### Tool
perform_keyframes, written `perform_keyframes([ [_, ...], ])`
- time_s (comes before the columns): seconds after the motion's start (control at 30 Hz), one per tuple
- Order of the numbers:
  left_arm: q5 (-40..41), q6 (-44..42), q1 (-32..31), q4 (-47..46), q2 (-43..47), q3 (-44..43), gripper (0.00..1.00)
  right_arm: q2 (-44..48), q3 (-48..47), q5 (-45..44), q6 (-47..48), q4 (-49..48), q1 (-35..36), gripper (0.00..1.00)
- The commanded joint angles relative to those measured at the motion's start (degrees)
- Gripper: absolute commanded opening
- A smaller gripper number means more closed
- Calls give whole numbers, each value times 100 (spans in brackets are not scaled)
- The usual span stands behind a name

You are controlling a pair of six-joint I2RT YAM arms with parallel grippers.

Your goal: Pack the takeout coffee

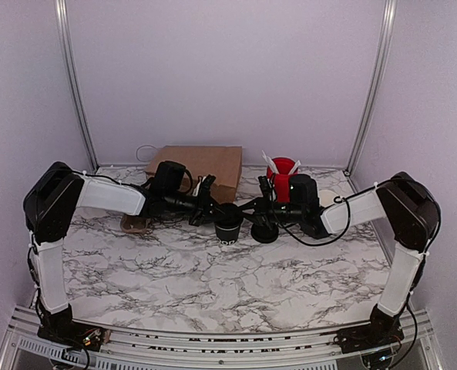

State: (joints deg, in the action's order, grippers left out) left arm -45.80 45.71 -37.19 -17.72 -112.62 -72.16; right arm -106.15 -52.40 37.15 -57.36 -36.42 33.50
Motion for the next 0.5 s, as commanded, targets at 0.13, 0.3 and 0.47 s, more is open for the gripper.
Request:
perform_keyframes([
  [0.13, 172, 8, 49, 194, -384, 247, 0, -121, 30, -91, 65, 578, -1, 0],
  [0.3, 38, -42, 46, 341, 158, -69, 0, -142, 11, -93, 68, 575, -1, 0],
  [0.47, -11, -83, 53, 356, 621, -254, 0, -175, -14, -93, 63, 571, -1, 0],
])
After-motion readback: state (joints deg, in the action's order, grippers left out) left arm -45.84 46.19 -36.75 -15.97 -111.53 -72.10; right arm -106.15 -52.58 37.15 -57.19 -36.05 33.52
